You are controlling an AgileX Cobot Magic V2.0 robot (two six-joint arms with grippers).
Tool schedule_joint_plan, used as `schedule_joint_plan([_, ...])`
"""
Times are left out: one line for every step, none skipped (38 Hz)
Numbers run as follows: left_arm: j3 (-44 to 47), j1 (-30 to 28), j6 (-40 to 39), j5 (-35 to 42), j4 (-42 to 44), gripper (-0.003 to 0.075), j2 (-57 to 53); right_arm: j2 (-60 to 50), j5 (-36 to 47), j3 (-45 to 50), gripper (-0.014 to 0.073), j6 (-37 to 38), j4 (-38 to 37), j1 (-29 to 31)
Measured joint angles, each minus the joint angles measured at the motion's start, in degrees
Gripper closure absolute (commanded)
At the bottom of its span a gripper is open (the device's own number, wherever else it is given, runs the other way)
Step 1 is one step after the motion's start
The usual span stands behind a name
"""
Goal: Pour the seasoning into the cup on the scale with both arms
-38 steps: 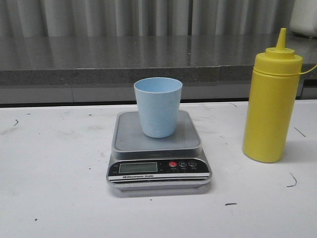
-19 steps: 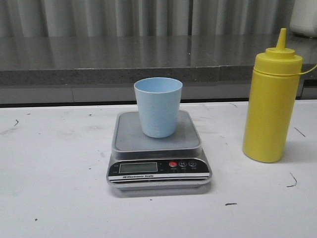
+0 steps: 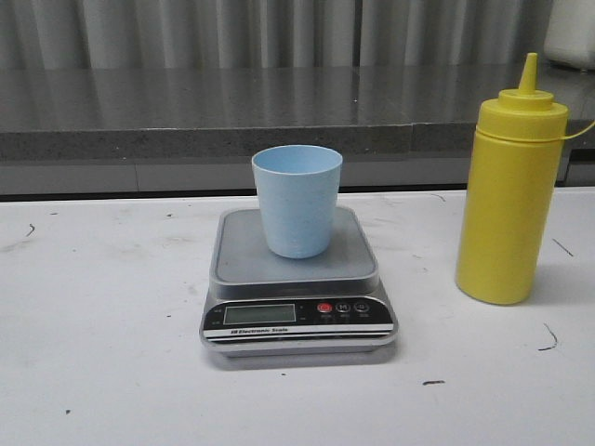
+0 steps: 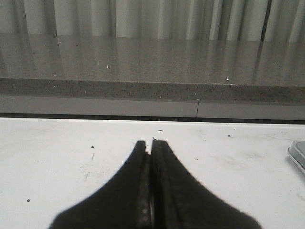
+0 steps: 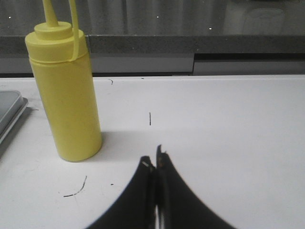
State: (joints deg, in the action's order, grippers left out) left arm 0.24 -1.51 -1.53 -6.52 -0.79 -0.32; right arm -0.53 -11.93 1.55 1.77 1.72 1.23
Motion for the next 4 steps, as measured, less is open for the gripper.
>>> schedule_joint_plan([0.0,0.0,0.0,0.0,0.0,0.074,0.0,0.0,0.0,0.0,0.0705,0.0,0.0,0.0])
schedule_joint_plan([0.0,0.0,0.0,0.0,0.0,0.074,0.0,0.0,0.0,0.0,0.0705,0.0,0.0,0.0])
schedule_joint_plan([0.0,0.0,0.0,0.0,0.0,0.074,0.0,0.0,0.0,0.0,0.0705,0.0,0.0,0.0])
schedule_joint_plan([0.0,0.0,0.0,0.0,0.0,0.074,0.0,0.0,0.0,0.0,0.0705,0.0,0.0,0.0])
